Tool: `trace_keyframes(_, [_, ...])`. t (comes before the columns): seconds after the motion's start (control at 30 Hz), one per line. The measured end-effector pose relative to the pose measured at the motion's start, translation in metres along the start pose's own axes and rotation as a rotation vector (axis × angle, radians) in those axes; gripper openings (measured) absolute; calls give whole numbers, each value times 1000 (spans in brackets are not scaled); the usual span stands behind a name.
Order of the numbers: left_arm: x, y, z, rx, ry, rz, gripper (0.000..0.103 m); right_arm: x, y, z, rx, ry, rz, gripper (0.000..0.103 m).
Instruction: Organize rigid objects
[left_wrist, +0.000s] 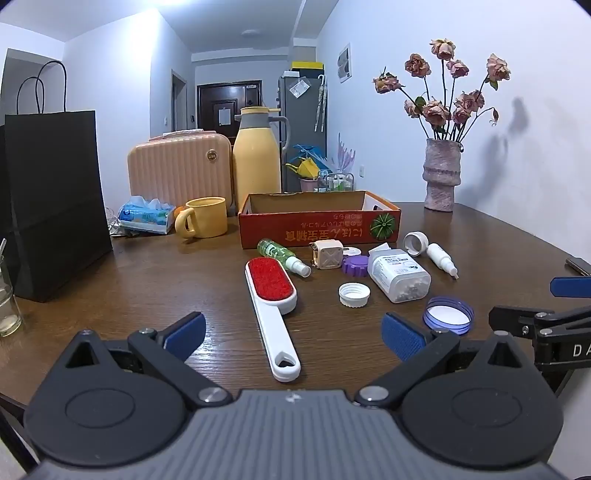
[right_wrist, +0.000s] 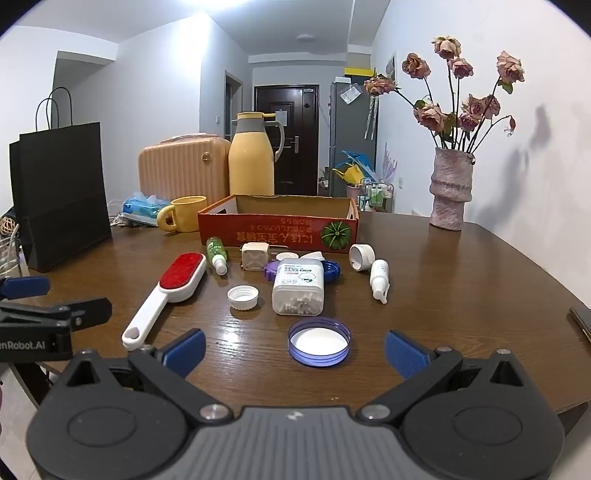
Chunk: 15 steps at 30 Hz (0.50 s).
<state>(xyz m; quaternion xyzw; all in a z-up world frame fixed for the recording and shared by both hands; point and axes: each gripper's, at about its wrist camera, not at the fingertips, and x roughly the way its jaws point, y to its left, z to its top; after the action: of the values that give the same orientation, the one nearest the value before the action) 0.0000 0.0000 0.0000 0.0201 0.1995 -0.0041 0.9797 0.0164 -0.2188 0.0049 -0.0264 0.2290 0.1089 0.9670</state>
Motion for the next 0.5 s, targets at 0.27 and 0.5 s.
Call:
trace_keyframes(0.27, [0, 0, 0, -1, -5, -2, 103, 0, -1, 0, 1, 4, 8, 103])
trace_keyframes(0.5, [0, -1, 0, -2, -4, -1, 103, -2, -1, 1, 4, -2, 3, 103])
